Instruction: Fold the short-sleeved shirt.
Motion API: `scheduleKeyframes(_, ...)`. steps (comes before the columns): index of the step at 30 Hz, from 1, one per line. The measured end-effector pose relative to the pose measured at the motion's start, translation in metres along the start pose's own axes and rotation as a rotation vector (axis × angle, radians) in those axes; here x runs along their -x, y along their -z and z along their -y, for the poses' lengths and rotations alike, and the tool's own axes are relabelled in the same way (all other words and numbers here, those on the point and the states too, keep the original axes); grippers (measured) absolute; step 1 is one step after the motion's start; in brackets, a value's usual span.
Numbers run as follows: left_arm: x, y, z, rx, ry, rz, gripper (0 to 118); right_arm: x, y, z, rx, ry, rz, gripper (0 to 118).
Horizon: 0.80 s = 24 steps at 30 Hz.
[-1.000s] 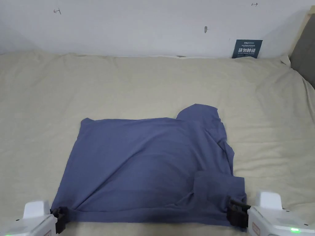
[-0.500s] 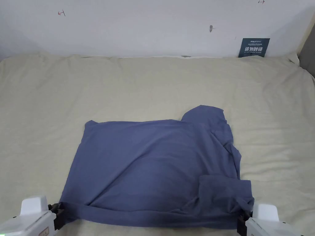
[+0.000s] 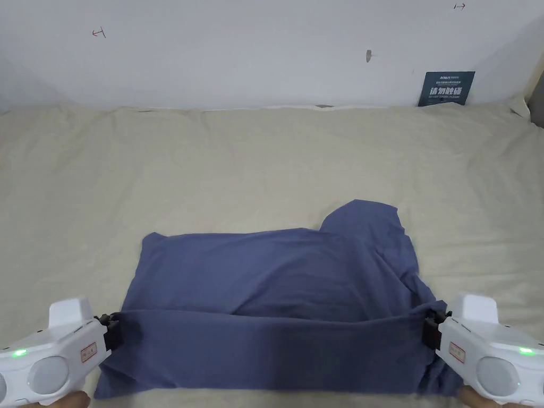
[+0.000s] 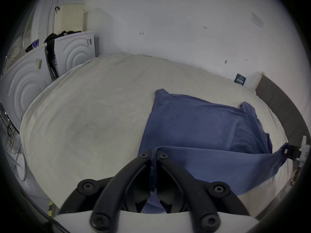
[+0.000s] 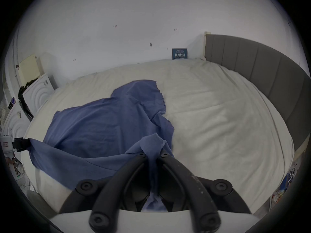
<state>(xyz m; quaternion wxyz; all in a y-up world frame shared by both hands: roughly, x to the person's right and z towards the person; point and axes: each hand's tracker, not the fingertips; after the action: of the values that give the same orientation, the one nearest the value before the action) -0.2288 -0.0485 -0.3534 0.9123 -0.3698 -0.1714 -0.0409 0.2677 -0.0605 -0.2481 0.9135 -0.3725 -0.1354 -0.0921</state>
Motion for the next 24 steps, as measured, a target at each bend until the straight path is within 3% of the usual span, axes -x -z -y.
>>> scheduleKeyframes(9,0.002,0.085,0.001,0.185,0.062,-0.062,5,-0.006,0.094,0.003,0.229,0.043,0.060,10)
scheduleKeyframes(13,-0.002,0.076,0.000,0.151,0.088,-0.069,8,-0.008,0.091,0.006,0.179,0.064,0.068,10)
scheduleKeyframes(14,-0.003,0.069,-0.001,0.145,0.089,-0.070,15,-0.008,0.089,0.004,0.181,0.060,0.069,12)
scheduleKeyframes(15,-0.004,0.064,-0.003,0.136,0.084,-0.073,30,-0.007,0.084,0.001,0.184,0.055,0.071,18)
scheduleKeyframes(16,-0.004,0.058,-0.004,0.112,0.075,-0.071,66,-0.003,0.075,0.000,0.178,0.057,0.071,36)
scheduleKeyframes(18,-0.008,0.038,-0.010,0.069,0.057,-0.048,108,-0.002,0.049,-0.006,0.082,0.060,0.051,68)
scheduleKeyframes(19,-0.012,0.027,-0.012,0.035,0.051,-0.035,116,-0.002,0.036,-0.009,0.048,0.058,0.036,83)
scheduleKeyframes(20,-0.018,0.012,-0.015,-0.010,0.050,-0.023,116,0.002,0.016,-0.013,0.012,0.055,0.016,90)
scheduleKeyframes(24,-0.045,-0.051,-0.030,-0.133,0.028,0.071,115,0.011,-0.063,-0.027,-0.179,0.034,-0.013,93)
